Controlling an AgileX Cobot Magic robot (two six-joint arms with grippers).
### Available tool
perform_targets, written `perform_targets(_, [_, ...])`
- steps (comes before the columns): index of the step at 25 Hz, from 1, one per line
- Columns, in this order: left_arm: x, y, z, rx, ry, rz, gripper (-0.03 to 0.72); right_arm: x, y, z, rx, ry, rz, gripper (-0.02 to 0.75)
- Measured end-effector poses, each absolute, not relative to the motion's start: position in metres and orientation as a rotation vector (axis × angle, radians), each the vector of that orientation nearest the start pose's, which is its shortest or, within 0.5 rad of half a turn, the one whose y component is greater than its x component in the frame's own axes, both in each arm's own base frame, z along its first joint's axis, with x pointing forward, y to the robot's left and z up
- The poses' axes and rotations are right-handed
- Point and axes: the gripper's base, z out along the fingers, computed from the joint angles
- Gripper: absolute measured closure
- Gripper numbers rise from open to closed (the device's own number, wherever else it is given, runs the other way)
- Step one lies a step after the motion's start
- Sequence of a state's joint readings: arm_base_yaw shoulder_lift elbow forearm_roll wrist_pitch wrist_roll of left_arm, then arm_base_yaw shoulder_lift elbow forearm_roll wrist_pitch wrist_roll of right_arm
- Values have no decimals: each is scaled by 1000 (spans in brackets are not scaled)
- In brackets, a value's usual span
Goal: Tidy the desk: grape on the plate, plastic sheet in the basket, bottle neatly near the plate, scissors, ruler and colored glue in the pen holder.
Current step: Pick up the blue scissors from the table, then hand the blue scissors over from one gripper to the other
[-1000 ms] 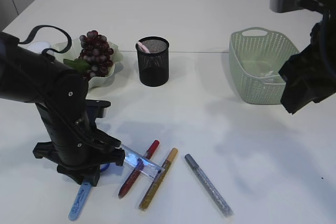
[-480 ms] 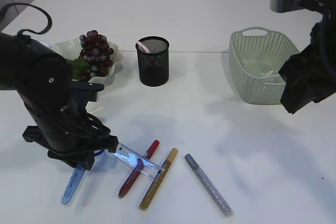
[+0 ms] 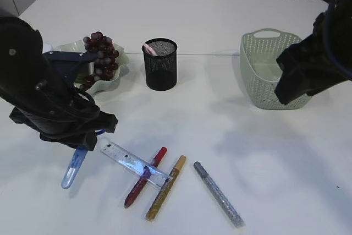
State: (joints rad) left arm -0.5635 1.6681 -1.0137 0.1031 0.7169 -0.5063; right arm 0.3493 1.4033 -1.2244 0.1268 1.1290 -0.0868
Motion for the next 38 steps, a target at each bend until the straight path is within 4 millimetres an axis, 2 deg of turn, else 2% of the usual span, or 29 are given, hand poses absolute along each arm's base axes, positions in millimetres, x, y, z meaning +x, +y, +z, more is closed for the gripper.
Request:
perform_targets(5, [265, -160, 225, 175, 2745, -188, 541, 258, 113, 326, -490, 2673, 389, 333])
perform_targets(10, [266, -163, 253, 171, 2665, -270, 541, 263, 118, 330, -444, 2603, 453, 333])
perform_targets(17, [265, -189, 283, 257, 2553, -390, 541, 266, 125, 335, -413, 2533, 551, 333])
perform_targets(25, [253, -217, 294, 325, 2474, -517, 542, 268, 134, 343, -448, 2423, 679, 333])
perform_targets(33, [250, -226, 297, 304, 2440, -604, 542, 274, 142, 353, -450, 2269, 776, 333])
perform_targets(38, [251, -229, 300, 284, 2415, -640, 542, 284, 151, 345, -450, 2240, 867, 333])
